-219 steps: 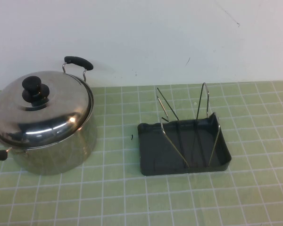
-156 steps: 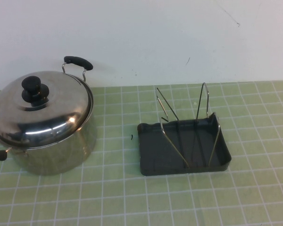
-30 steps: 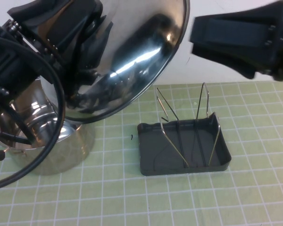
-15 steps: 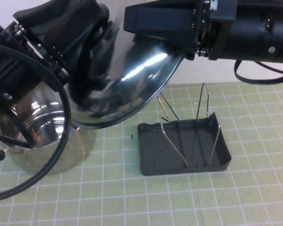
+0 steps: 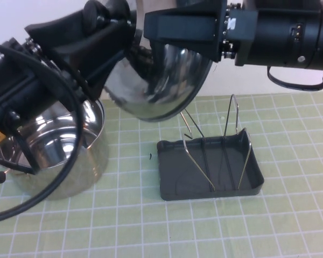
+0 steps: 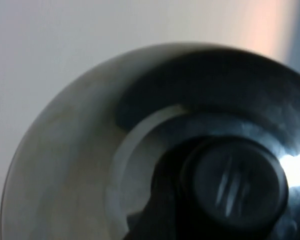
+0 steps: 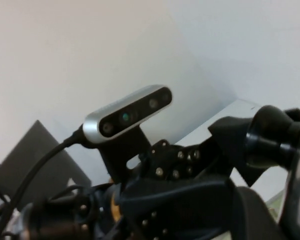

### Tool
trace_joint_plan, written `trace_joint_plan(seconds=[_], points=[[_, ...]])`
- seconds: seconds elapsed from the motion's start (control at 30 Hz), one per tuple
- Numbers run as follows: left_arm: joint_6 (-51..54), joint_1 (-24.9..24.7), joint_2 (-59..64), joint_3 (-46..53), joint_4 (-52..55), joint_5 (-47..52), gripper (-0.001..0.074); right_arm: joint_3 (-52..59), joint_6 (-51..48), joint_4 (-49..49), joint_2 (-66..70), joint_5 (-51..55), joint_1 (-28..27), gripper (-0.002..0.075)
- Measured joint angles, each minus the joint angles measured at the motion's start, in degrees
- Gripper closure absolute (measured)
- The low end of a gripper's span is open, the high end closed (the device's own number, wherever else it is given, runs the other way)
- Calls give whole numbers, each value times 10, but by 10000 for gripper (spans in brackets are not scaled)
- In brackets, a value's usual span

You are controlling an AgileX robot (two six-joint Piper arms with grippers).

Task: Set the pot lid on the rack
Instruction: Hand over the pot lid, then place the pot lid on the pot rack

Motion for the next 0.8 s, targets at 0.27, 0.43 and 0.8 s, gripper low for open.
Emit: trace_joint_plan(seconds=[0.27, 0.43, 0.8], points=[[6, -1, 0, 0, 82, 57, 45, 0, -128, -16, 0, -109, 1, 604], [-42, -1, -5, 0, 176, 122, 134, 14, -85, -160, 0, -199, 1, 604], [-271, -1, -61, 0, 462, 238, 713, 147, -26, -228, 0, -294, 3, 604]])
